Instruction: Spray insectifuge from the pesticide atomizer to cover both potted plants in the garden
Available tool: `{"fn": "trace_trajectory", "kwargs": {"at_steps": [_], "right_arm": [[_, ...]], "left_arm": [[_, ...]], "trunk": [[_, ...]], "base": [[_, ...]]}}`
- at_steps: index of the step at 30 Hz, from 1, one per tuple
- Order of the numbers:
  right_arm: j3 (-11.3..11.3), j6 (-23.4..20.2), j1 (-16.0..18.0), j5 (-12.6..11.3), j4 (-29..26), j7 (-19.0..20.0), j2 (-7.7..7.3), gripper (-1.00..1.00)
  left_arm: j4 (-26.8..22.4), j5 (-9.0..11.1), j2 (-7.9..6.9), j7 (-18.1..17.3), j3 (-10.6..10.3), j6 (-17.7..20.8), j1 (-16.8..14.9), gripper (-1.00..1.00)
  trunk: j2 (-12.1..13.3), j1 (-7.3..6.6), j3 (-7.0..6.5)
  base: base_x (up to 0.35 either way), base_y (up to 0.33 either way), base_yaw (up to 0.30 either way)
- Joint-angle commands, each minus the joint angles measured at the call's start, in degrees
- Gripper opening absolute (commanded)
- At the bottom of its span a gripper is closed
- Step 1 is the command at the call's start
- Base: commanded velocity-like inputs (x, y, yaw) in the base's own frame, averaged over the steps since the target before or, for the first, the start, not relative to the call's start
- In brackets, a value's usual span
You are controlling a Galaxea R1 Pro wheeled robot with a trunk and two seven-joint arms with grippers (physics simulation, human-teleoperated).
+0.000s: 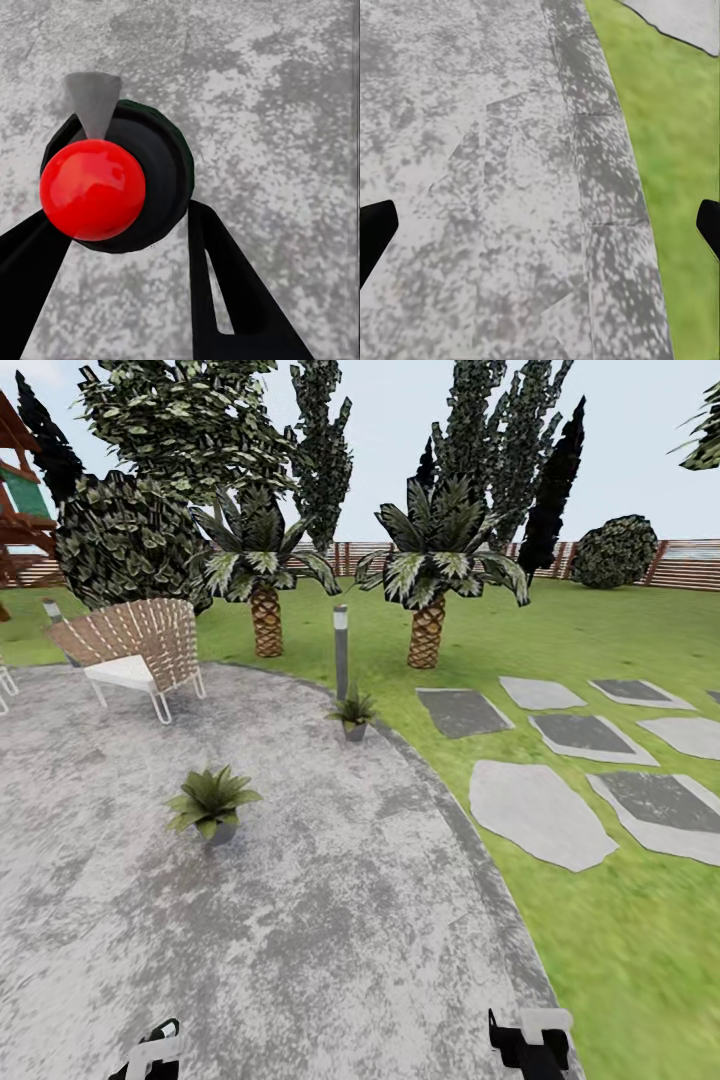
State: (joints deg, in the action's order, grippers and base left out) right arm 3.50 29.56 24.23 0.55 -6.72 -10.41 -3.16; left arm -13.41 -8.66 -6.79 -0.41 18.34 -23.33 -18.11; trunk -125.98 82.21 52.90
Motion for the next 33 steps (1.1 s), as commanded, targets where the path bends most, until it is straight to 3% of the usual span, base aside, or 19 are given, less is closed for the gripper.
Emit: {"fn": "trace_trajectory", "kwargs": {"at_steps": [1,16,33], "right_arm": [[0.37,0.06,0.03,0.06,0.04,-0.41,-0.01,1.0],[0.37,0.06,0.03,0.06,0.04,-0.42,-0.01,1.0],[0.37,0.06,0.03,0.06,0.04,-0.43,-0.01,1.0]], "left_arm": [[0.05,-0.62,0.02,-0.03,0.46,-0.23,-0.06,-1.0],[0.05,-0.57,0.02,-0.03,0.46,-0.23,-0.01,-1.0],[0.05,-0.54,0.02,-0.03,0.46,-0.23,0.0,-1.0]], "trunk": [[-0.02,0.02,0.05],[-0.02,0.02,0.05],[-0.02,0.02,0.05]], "base": [[0.289,-0.172,0.009],[0.284,-0.187,0.016],[0.283,-0.199,0.262]]}}
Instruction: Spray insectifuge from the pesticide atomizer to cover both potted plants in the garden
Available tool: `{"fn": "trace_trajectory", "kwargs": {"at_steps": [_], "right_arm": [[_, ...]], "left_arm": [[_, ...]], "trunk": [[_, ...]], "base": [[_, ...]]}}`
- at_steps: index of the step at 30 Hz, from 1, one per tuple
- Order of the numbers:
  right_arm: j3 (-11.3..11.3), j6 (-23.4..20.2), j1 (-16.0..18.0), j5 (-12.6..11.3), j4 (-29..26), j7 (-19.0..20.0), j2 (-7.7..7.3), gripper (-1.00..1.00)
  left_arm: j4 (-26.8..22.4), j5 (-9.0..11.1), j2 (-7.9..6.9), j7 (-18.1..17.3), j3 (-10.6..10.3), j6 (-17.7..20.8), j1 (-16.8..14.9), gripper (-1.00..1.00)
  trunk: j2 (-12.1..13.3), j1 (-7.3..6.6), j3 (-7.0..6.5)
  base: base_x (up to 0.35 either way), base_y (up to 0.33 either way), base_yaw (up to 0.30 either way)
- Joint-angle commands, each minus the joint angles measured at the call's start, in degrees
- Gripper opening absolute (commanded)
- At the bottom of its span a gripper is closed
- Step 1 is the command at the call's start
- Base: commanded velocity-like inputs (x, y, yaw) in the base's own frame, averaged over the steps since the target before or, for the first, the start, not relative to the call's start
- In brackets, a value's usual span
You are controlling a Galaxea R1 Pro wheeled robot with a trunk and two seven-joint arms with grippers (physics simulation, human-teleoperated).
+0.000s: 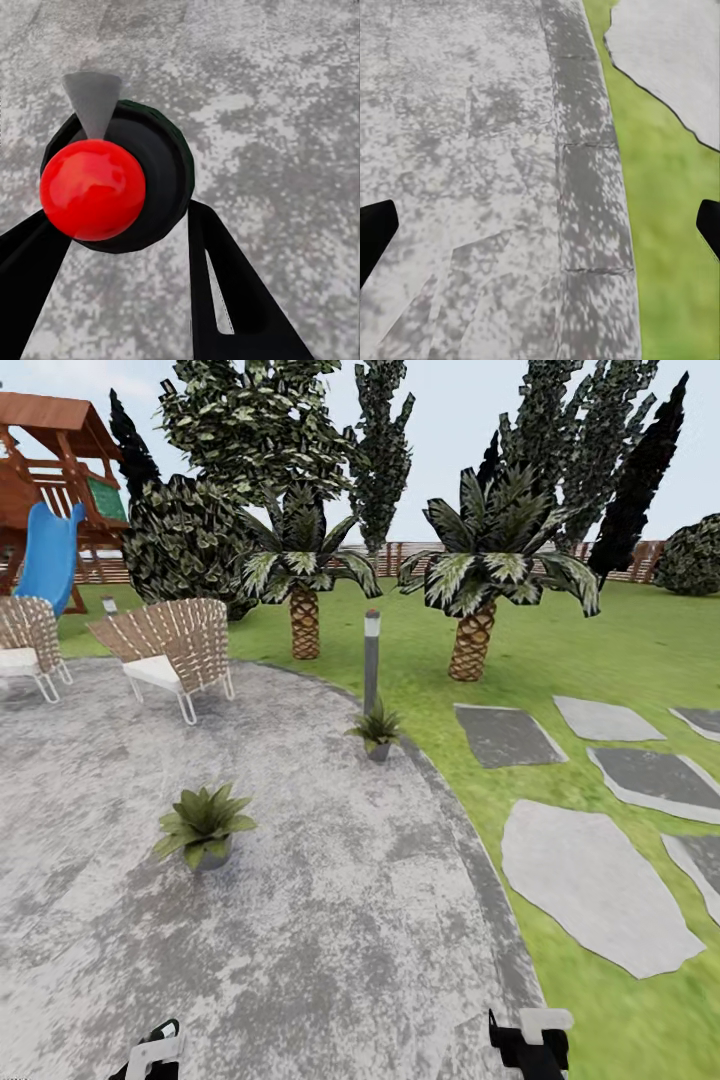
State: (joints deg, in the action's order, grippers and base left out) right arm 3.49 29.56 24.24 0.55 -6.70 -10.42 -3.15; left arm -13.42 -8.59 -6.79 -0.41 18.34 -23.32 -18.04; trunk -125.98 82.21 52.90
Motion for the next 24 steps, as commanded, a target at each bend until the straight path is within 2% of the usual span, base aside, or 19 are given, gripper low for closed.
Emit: {"fn": "trace_trajectory", "kwargs": {"at_steps": [1,11,24], "right_arm": [[0.37,0.05,0.01,0.06,0.02,-0.4,-0.02,1.0],[0.37,0.05,0.01,0.06,0.02,-0.39,-0.02,1.0],[0.37,0.05,0.01,0.06,0.02,-0.39,0.05,1.0]], "left_arm": [[0.06,-0.61,0.02,-0.03,0.46,-0.23,-0.06,-1.0],[0.06,-0.64,0.02,-0.03,0.46,-0.23,-0.06,-1.0],[0.06,-0.64,0.02,-0.03,0.46,-0.23,-0.06,-1.0]], "trunk": [[-0.02,0.02,0.05],[-0.02,0.02,0.05],[-0.02,0.02,0.05]], "base": [[0.283,-0.2,0.278],[0.284,-0.2,0.256],[0.284,-0.2,0.031]]}}
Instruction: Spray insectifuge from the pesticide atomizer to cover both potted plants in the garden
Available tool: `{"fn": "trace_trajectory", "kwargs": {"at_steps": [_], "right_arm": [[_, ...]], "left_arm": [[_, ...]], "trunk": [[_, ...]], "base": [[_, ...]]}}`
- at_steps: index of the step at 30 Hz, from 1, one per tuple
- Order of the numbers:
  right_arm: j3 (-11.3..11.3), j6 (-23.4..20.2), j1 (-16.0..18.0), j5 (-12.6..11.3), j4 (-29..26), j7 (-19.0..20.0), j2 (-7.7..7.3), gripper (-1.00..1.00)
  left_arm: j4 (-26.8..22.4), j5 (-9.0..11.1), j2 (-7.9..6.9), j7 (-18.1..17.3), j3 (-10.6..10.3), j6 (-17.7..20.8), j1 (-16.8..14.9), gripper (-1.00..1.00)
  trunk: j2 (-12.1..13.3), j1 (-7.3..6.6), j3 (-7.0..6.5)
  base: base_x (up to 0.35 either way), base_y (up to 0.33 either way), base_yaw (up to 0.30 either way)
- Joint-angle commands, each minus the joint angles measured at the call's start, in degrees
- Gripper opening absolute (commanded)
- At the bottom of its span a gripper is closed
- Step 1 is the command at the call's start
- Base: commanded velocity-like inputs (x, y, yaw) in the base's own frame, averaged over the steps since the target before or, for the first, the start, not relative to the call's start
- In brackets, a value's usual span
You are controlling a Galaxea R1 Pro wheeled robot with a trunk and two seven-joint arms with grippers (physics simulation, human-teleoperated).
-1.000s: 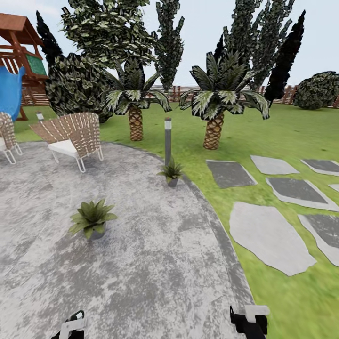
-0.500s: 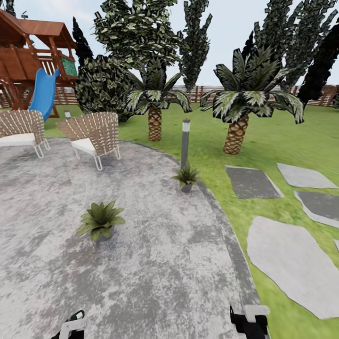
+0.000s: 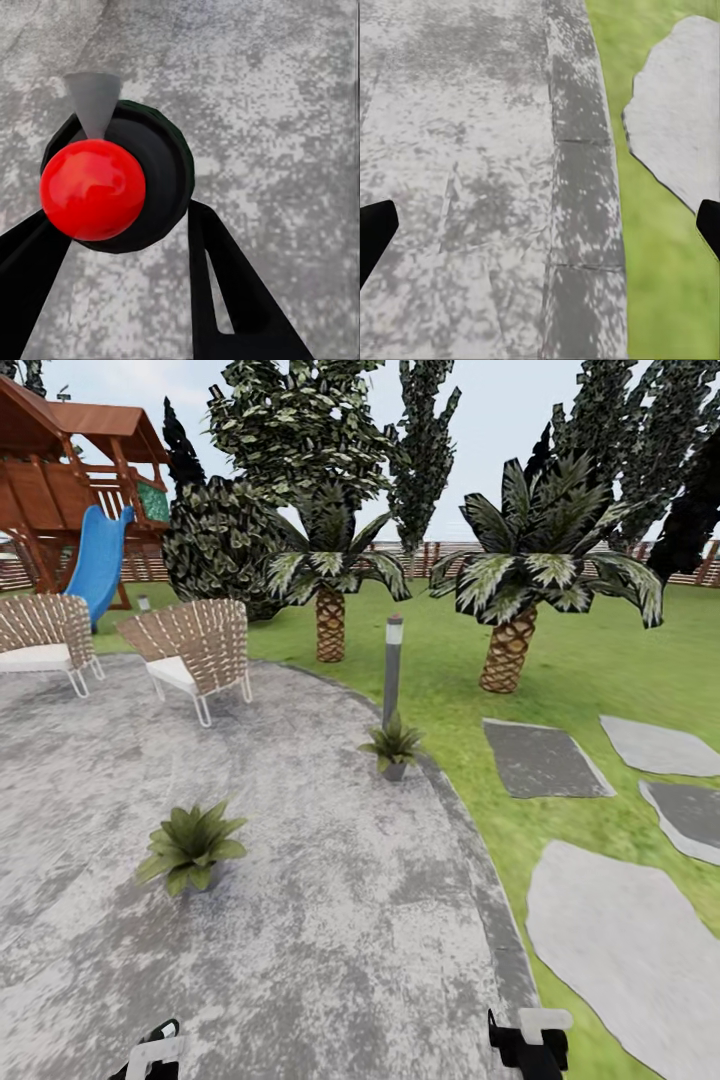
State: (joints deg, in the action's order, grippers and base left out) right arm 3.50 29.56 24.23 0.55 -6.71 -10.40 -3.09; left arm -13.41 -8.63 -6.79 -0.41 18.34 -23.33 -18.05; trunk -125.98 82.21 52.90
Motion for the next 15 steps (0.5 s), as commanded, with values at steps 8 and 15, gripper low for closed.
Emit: {"fn": "trace_trajectory", "kwargs": {"at_steps": [8,15], "right_arm": [[0.37,0.06,0.03,0.06,0.03,-0.43,0.01,1.0],[0.37,0.06,0.03,0.06,0.03,-0.43,0.01,1.0]], "left_arm": [[0.05,-0.6,0.04,-0.03,0.46,-0.27,-0.05,-1.0],[0.05,-0.6,0.04,-0.03,0.46,-0.3,-0.05,-1.0]], "trunk": [[-0.02,0.02,0.05],[-0.02,0.02,0.05]], "base": [[0.284,-0.2,0.225],[0.284,-0.2,0.276]]}}
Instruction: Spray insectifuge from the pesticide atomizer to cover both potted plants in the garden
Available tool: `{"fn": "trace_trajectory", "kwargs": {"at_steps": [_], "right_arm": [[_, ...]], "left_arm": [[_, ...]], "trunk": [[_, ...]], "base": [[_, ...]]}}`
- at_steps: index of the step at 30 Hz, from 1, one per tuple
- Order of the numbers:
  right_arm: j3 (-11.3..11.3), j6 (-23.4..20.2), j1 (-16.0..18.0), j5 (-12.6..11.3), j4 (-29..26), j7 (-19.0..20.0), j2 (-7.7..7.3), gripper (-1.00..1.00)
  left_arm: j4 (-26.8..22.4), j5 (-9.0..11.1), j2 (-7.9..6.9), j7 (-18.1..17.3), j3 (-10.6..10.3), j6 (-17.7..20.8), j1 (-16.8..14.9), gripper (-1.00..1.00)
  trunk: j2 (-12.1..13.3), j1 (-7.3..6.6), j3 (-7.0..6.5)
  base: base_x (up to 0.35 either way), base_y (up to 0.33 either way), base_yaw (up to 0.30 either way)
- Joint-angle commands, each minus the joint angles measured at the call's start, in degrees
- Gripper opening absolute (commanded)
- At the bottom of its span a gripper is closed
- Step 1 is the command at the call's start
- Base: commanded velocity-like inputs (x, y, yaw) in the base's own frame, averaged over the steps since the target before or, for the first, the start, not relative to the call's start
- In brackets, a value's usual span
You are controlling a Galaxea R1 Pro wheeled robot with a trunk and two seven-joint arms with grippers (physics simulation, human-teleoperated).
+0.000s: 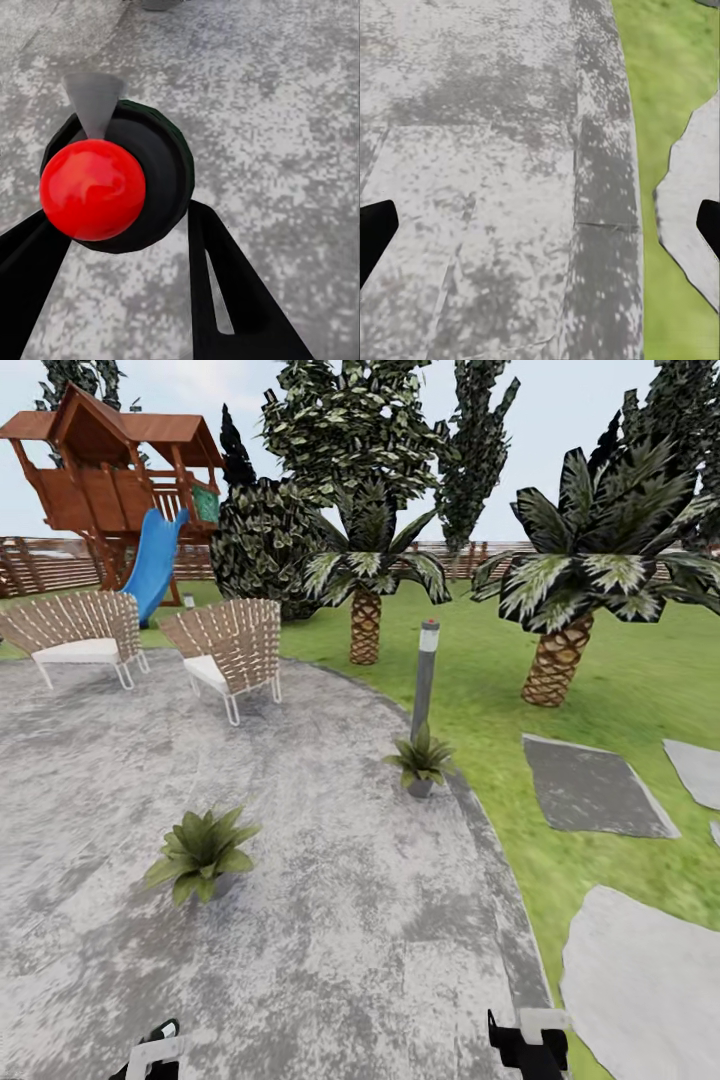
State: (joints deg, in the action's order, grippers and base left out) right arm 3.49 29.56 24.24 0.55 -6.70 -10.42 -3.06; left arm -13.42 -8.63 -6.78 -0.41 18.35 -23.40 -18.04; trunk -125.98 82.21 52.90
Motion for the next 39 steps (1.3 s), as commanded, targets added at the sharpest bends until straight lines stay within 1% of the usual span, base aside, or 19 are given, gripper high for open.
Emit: {"fn": "trace_trajectory", "kwargs": {"at_steps": [1,8,20,33,39], "right_arm": [[0.37,0.05,0.01,0.06,0.02,-0.41,-0.02,1.0],[0.37,0.05,0.01,0.06,0.02,-0.39,-0.02,1.0],[0.37,0.05,0.01,0.06,0.02,-0.39,-0.02,1.0],[0.39,0.05,0.01,0.09,1.59,-0.32,-0.19,1.0],[0.37,0.05,0.01,-0.01,1.52,-0.4,0.17,1.0]], "left_arm": [[0.06,-0.6,0.02,-0.03,0.46,-0.24,-0.06,-1.0],[0.06,-0.61,0.02,-0.03,0.46,-0.24,-0.06,-1.0],[0.04,-0.6,0.01,-0.03,0.48,-0.33,-0.06,-1.0],[0.01,-0.59,0.01,-0.03,0.49,-0.33,-0.06,-1.0],[-0.02,-0.53,0.01,-0.03,0.49,-0.33,-0.06,-1.0]], "trunk": [[-0.02,0.02,0.05],[-0.02,0.02,0.05],[-0.02,0.02,0.05],[-0.02,0.02,0.05],[-0.02,0.02,0.05]], "base": [[0.284,-0.2,0.278],[0.273,-0.201,0.278],[0.181,-0.227,0.262],[0.172,-0.231,0.017],[0.172,-0.231,0.003]]}}
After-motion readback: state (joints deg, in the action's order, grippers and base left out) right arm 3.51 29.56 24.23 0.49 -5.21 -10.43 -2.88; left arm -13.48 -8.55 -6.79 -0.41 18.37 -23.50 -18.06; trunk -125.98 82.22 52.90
